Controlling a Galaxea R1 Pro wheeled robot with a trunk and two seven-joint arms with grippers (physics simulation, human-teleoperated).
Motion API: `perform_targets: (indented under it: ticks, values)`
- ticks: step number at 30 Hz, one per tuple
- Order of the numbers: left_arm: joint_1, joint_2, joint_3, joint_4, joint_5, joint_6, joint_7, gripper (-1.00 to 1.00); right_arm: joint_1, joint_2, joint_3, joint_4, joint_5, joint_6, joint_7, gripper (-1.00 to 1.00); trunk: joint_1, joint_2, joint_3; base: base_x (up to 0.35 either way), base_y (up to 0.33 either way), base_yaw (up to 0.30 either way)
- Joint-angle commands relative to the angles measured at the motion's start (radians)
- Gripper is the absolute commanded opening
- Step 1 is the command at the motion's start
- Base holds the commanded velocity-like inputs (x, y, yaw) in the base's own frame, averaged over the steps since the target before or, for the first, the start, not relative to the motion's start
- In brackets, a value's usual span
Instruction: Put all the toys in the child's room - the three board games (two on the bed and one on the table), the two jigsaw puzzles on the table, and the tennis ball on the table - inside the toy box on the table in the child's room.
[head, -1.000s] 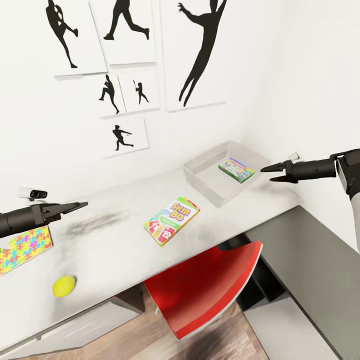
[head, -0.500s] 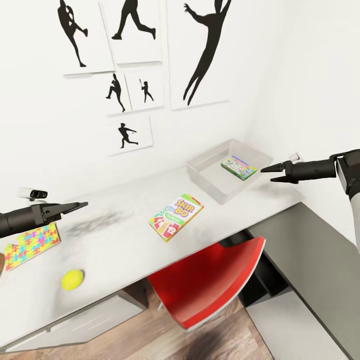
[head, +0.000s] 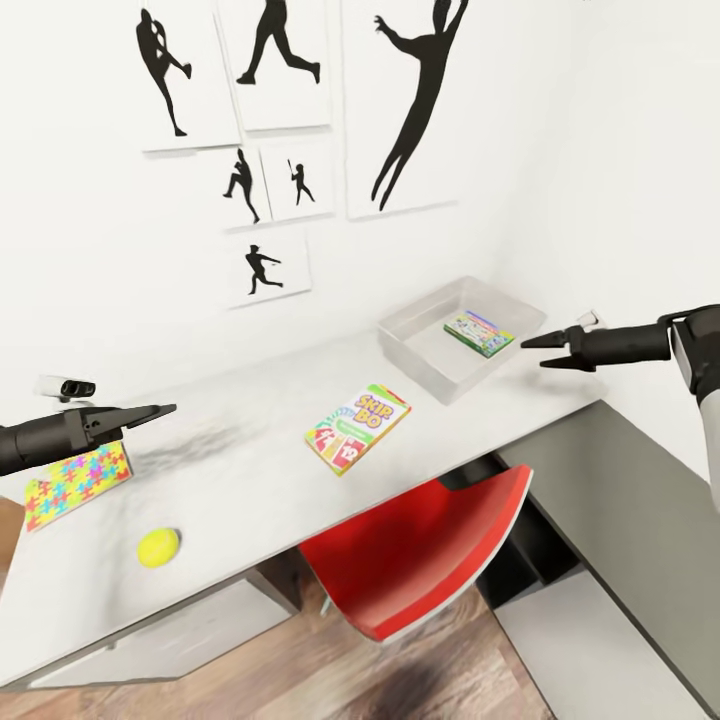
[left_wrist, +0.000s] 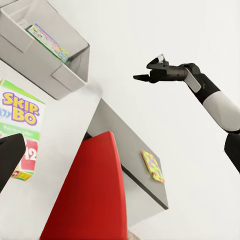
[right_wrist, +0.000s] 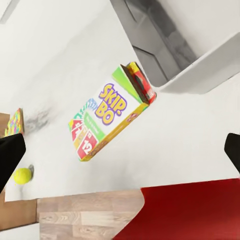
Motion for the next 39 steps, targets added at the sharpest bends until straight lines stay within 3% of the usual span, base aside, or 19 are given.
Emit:
perform_targets:
  ticks: [1, 12, 39]
  values:
    - [-0.001, 0.001, 0.0, 0.0, -0.001, 0.011, -0.004, 1.0, 0.001, 0.001, -0.01, 0.0, 0.01, 0.009, 0.008, 1.0, 0.0, -0.002, 0.0, -0.12, 0.076, 0.0]
    - [-0.001, 0.001, 0.001, 0.0, -0.001, 0.012, -0.004, 1.0, 0.007, 0.001, -0.052, -0.002, 0.01, 0.009, 0.007, 1.0, 0.0, -0.002, 0.017, -0.119, 0.122, 0.0]
    - [-0.001, 0.002, 0.003, 0.0, 0.001, 0.013, -0.004, 1.0, 0.012, 0.001, -0.06, -0.002, 0.01, 0.009, 0.007, 1.0, 0.0, -0.002, 0.027, -0.029, 0.017, -0.004]
